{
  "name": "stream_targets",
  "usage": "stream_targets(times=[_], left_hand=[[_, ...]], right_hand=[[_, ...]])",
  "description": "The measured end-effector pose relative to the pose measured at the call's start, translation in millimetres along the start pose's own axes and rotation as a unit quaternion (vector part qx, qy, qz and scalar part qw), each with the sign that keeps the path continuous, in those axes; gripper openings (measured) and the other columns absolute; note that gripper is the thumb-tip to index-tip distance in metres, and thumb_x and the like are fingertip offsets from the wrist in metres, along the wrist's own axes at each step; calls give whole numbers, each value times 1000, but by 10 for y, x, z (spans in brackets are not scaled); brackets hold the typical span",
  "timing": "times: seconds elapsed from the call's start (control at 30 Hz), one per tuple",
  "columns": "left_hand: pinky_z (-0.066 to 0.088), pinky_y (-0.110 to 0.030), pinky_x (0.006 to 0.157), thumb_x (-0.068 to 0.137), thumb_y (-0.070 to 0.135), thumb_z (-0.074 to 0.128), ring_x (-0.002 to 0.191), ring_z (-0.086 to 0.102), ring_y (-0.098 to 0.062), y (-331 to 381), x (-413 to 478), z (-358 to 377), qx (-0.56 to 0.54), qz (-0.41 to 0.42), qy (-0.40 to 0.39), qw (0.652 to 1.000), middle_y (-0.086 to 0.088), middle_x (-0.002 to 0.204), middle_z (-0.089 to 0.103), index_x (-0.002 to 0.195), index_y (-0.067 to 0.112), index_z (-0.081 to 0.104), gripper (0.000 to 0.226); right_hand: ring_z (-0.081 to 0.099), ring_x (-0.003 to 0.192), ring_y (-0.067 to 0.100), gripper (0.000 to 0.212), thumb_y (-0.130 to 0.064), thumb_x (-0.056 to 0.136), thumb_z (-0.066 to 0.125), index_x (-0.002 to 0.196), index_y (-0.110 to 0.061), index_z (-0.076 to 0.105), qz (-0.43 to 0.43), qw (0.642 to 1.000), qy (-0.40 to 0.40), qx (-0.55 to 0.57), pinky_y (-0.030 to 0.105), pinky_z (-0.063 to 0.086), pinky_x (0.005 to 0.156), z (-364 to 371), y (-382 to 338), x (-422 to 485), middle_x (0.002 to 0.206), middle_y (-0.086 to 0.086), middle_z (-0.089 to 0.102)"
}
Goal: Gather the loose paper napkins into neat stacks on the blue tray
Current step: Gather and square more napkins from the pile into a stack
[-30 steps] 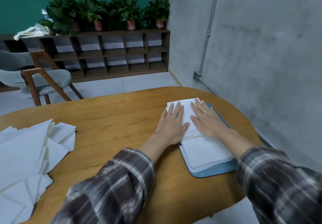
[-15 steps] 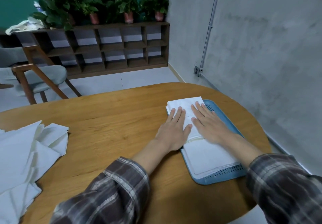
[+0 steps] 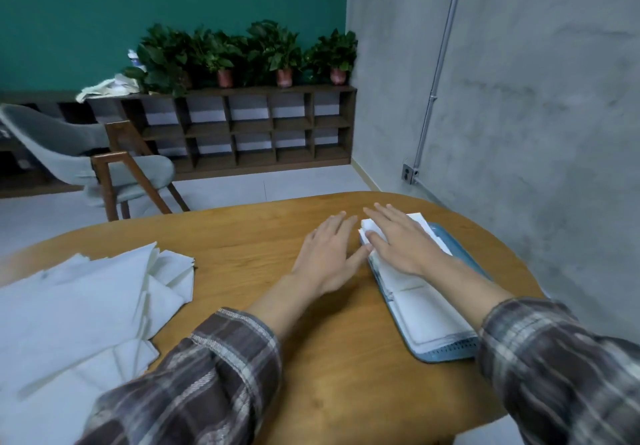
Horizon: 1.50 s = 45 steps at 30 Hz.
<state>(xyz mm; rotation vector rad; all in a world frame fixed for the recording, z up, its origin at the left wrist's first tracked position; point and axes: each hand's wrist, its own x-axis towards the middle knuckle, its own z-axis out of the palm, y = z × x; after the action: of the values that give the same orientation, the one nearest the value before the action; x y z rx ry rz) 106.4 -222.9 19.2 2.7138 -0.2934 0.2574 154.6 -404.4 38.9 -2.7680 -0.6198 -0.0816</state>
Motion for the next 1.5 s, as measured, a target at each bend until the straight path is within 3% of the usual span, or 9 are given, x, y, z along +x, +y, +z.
stream_targets(times=[0.2, 0.5, 0.7, 0.8, 0.97, 1.27, 1.37, 1.5], left_hand=[[22, -50, 127, 105, 66, 36, 162, 13, -21, -669, -593, -523, 53, -61, 15, 997, 0, 176, 14, 168, 26, 15, 77], [26, -47, 126, 106, 63, 38, 160, 19, -22, -1871, -1765, -1121, 63, -167, 58, 982, -3, 174, 21, 166, 24, 24, 72], [25, -50, 124, 109, 53, 41, 158, 22, -26, -2589, -2432, -1281, 80, -254, 76, 961, -7, 172, 25, 158, 25, 38, 57], [25, -46, 123, 110, 50, 42, 158, 22, -25, -2841, -2658, -1235, 7, -295, 52, 954, -4, 172, 25, 157, 30, 42, 51], [20, -45, 128, 110, 54, 38, 161, 15, -21, -2840, -2562, -1014, -12, -313, 68, 947, 0, 174, 21, 160, 37, 37, 54], [16, -47, 126, 110, 56, 28, 161, 11, -25, -2273, -1918, -650, -6, -303, 31, 952, -2, 175, 15, 163, 35, 30, 57], [15, -47, 126, 111, 55, 26, 160, 11, -26, -2037, -1722, -537, -6, -295, 22, 955, -4, 175, 15, 164, 34, 29, 57], [19, -46, 123, 110, 55, 28, 157, 17, -26, -1784, -1569, -447, -11, -283, 22, 959, -2, 173, 21, 162, 35, 34, 56]], right_hand=[[13, 162, 21, 59, -43, 111, 39, 166, -27, 25, -65, 998, -7, 1, 41, 14, 129, 177, -883, 40, 174, 0, 22], [14, 162, 21, 60, -44, 112, 40, 167, -30, 21, -148, 988, -46, 20, 40, 16, 128, 736, -2382, 104, 174, -1, 22], [17, 159, 23, 61, -41, 109, 46, 165, -35, 23, -189, 976, -73, 77, 43, 21, 126, 1268, -3053, 142, 174, -3, 19], [14, 160, 20, 64, -42, 108, 48, 166, -38, 19, -225, 965, -95, 94, 44, 21, 126, 1503, -3251, 154, 174, -7, 18], [12, 162, 19, 56, -49, 110, 40, 164, -40, 27, -209, 965, -134, 81, 41, 17, 128, 1839, -3159, 228, 170, -13, 29], [17, 160, 15, 47, -41, 110, 45, 157, -39, 43, -149, 981, -94, 84, 37, 18, 125, 1699, -2369, 298, 164, -15, 40], [27, 155, 14, 44, -39, 109, 46, 153, -41, 48, -126, 985, -71, 89, 38, 22, 122, 1640, -2076, 276, 158, -18, 46], [41, 140, 13, 38, -31, 108, 50, 145, -39, 59, -109, 987, -28, 116, 27, 23, 112, 1609, -1808, 221, 146, -19, 55]])
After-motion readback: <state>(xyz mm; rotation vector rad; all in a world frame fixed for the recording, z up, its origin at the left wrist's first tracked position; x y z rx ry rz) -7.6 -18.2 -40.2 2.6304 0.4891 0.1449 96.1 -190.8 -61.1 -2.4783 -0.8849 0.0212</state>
